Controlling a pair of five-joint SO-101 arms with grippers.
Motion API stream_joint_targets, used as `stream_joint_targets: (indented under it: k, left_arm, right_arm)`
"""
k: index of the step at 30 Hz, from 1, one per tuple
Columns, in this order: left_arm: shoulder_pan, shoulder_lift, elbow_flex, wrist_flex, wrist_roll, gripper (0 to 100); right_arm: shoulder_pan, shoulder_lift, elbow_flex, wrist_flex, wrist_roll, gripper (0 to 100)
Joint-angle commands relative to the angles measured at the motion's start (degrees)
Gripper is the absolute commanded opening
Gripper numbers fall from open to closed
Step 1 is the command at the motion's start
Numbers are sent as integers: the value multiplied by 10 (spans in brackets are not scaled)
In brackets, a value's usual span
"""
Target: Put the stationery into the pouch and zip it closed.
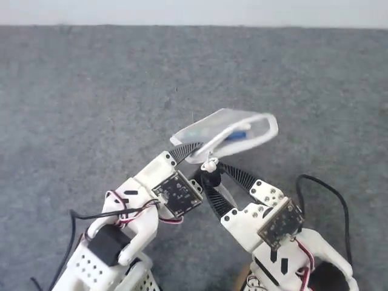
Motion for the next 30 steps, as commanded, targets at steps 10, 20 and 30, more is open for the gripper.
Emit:
stream_joint_targets:
  k: [10,20,30]
  left_arm:
    - [-7,-11,-4,-30,-7,9]
    - [-33,-11,-4,-29,-41,9]
    - [-43,-11,-7,-30,-28,9]
  right_arm:
    - [122,-11,40,-160,-69,6]
    - [187,-11,132,-295,-74,6]
    - [235,-10,155,-346,-74,6]
